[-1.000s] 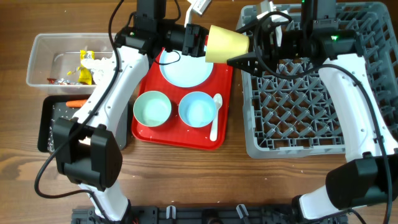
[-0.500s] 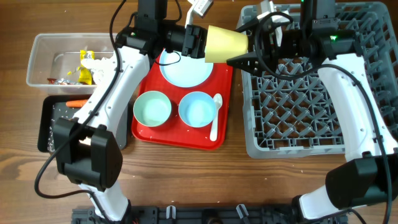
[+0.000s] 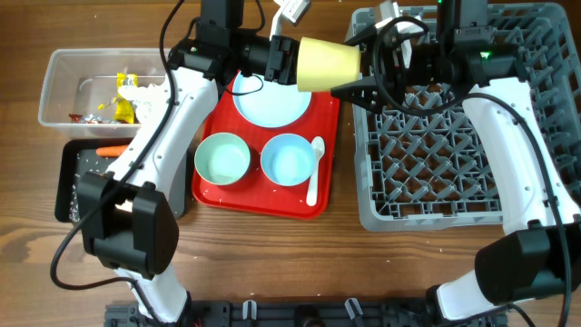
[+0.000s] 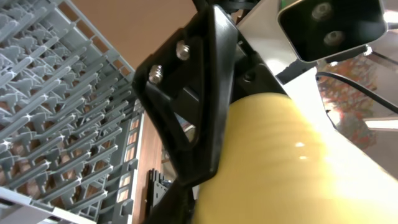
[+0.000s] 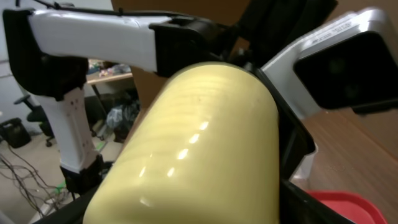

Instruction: Sort waste into correct bins and load items into the dishwasher rack

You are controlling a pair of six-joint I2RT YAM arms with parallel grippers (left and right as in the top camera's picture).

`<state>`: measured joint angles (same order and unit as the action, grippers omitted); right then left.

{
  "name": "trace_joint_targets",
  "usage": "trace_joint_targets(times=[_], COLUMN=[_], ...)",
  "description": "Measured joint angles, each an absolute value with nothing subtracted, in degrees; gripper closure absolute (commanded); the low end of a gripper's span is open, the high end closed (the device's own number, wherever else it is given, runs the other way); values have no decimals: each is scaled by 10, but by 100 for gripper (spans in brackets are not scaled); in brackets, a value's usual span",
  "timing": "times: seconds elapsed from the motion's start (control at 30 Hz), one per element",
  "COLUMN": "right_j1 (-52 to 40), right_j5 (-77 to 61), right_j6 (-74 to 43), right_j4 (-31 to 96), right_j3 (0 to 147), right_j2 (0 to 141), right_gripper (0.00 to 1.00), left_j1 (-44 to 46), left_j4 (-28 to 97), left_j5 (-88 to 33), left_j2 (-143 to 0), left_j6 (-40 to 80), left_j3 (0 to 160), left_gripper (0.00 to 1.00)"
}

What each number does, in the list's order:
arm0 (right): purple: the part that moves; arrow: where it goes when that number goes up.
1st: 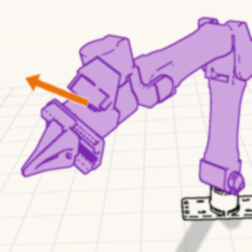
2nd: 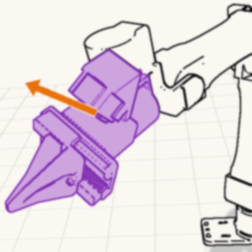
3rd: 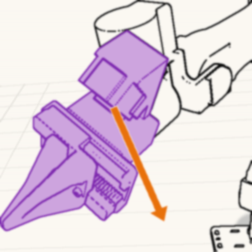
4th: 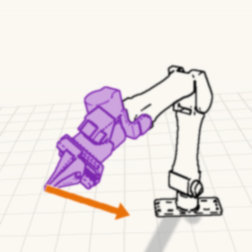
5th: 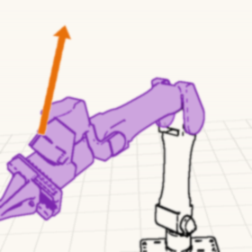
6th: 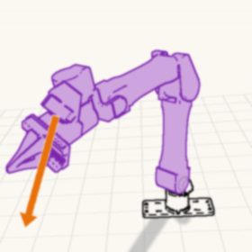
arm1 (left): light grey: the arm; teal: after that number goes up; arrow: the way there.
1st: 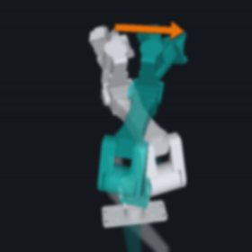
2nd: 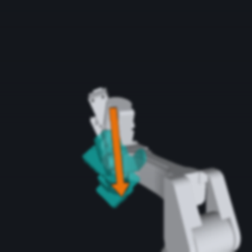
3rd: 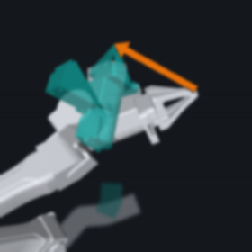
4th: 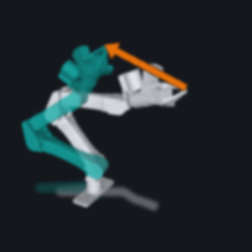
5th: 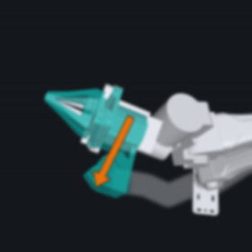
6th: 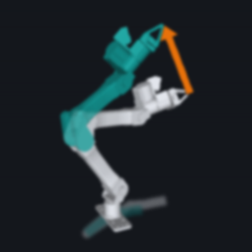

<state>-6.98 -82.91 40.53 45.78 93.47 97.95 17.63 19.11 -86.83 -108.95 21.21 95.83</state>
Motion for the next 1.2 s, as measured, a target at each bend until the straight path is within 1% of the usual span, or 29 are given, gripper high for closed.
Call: trace_joint_targets(times=[0.07, 0.27, 0.33, 0.5, 0.6, 0.63, 0.67, 0.7, 0.87, 1.0, 1.13, 1.2], right_j1=[-72, -70, -70, -70, -65, -64, -65, -65, -65, -66, -70, -71], right_j5=[-840, -844, -844, -843, -840, -847, -849, -851, -854, -837, -817, -811], right_j6=[407, 403, 399, 392, 389, 388, 388, 388, 389, 387, 388, 388], right_j4=[457, 453, 453, 453, 451, 453, 451, 451, 461, 483, 502, 503], right_j3=[935, 935, 935, 935, 935, 935, 935, 935, 935, 935, 935, 935], right_j2=[980, 980, 980, 980, 981, 981, 981, 981, 981, 981, 981, 981], right_gripper=[15, 14, 16, 28, 28, 27, 21, 19, 12, 4, 4, 5], left_j1=[176, 176, 176, 176, 176, 176, 176, 176, 176, 176, 176, 176], left_j4=[198, 240, 241, 242, 242, 242, 243, 244, 243, 243, 242, 240], left_j5=[-863, -849, -847, -843, -842, -836, -834, -834, -827, -823, -818, -816], left_j2=[-1089, -1089, -1089, -1089, -1089, -1089, -1089, -1089, -1089, -1089, -1089, -1089], left_j6=[213, 206, 204, 201, 201, 201, 201, 201, 201, 201, 201, 201], left_j3=[958, 958, 958, 958, 958, 958, 959, 958, 959, 959, 959, 959], left_gripper=[96, 95, 93, 87, 85, 85, 86, 86, 88, 90, 90, 91])
